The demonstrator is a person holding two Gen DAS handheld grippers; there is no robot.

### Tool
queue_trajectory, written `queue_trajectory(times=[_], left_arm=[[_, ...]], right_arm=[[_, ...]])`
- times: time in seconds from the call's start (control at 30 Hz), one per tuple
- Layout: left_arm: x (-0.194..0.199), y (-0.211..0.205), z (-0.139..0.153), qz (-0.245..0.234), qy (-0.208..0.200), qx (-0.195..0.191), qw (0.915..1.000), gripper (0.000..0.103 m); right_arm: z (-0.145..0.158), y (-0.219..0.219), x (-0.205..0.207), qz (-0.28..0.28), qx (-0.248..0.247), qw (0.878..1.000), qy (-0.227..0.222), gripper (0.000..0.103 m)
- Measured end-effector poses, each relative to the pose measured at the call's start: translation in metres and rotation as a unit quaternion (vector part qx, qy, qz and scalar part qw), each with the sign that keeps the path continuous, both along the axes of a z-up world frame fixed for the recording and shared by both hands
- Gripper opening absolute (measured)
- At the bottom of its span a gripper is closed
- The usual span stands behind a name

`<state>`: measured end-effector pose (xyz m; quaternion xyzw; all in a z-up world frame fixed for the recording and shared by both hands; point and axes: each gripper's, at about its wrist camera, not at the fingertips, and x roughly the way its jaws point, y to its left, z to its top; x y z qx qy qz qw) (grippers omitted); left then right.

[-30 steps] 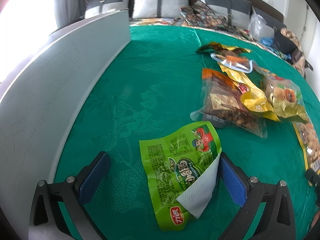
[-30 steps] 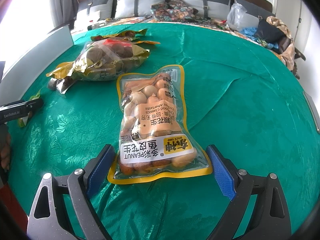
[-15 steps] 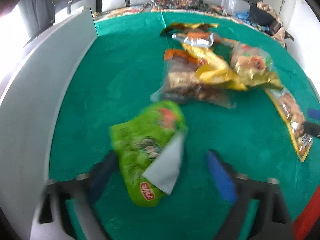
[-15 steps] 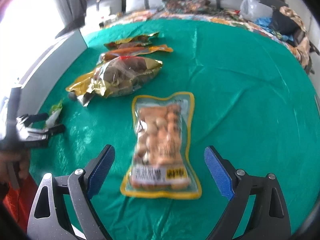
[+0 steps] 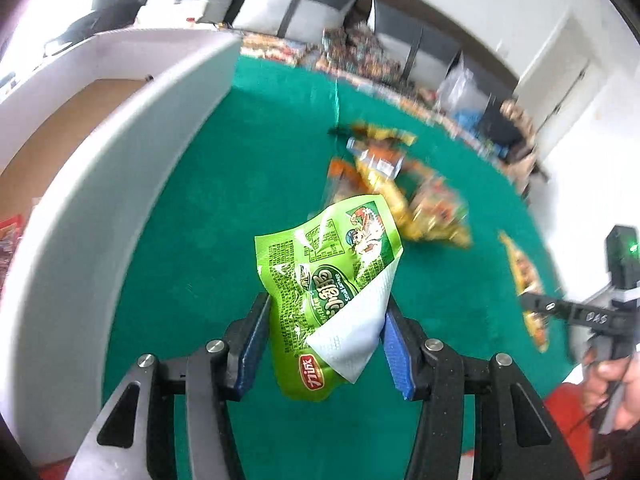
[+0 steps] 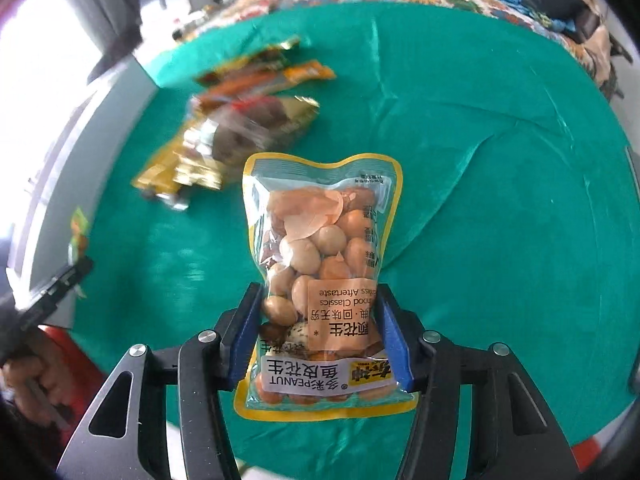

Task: Organize snacks
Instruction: 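Close the right tool on the yellow-edged peanut pouch, then carry the green chip bag and peanut pouch over the white box with both tools, then open both tools to drop the chip bag and peanut pouch into the box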

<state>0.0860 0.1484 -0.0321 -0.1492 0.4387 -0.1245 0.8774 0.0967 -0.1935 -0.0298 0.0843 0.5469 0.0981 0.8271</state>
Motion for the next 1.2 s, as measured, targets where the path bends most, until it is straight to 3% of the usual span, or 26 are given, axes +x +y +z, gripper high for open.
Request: queue_trajectory(times=[0.17,0.27,0.4,0.47,0.57,0.6,0.67,0.8,0.9,1.07,1.2], left_arm=[[-0.011,0.069,0.047,0.056,-0.027,-0.021,0.9978,0.052],[-0.015,0.132,0.065,0.121,-0.035,0.01,0.992,0.052],[-0.017,0.21,0.066,0.205,-0.016,0.069,0.9763,0.052],[-0.018,0.236,0.058,0.233,0.004,0.102,0.9671,0.053],[-0.025,0.267,0.043,0.259,0.039,0.116,0.9581,0.069],[-0.031,0.275,0.04,0.266,0.041,0.116,0.956,0.071],[-0.043,0.282,0.04,0.273,0.038,0.121,0.9537,0.072],[-0.052,0.269,0.045,0.28,0.012,0.128,0.9513,0.072],[-0.046,0.246,0.058,0.274,-0.039,0.129,0.9523,0.072],[-0.019,0.185,0.071,0.197,-0.095,0.146,0.9648,0.082],[0.013,0.147,0.054,0.16,-0.063,0.178,0.9689,0.082]], right_arm=[[0.06,0.071,0.004,0.072,0.043,0.996,-0.042,0.058],[0.1,0.147,0.01,0.139,0.078,0.984,-0.074,0.058],[0.135,0.262,0.02,0.23,0.123,0.961,-0.092,0.059],[0.141,0.316,0.026,0.267,0.125,0.95,-0.102,0.06],[0.131,0.379,0.037,0.304,0.144,0.937,-0.098,0.071],[0.123,0.396,0.044,0.305,0.15,0.937,-0.08,0.077],[0.107,0.418,0.052,0.295,0.142,0.944,-0.045,0.078],[0.099,0.401,0.045,0.284,0.152,0.944,-0.071,0.078],[0.091,0.364,0.047,0.259,0.116,0.953,-0.107,0.079],[0.055,0.254,0.033,0.179,-0.008,0.965,-0.191,0.078],[0.02,0.141,0.015,0.091,-0.08,0.971,-0.204,0.078]])
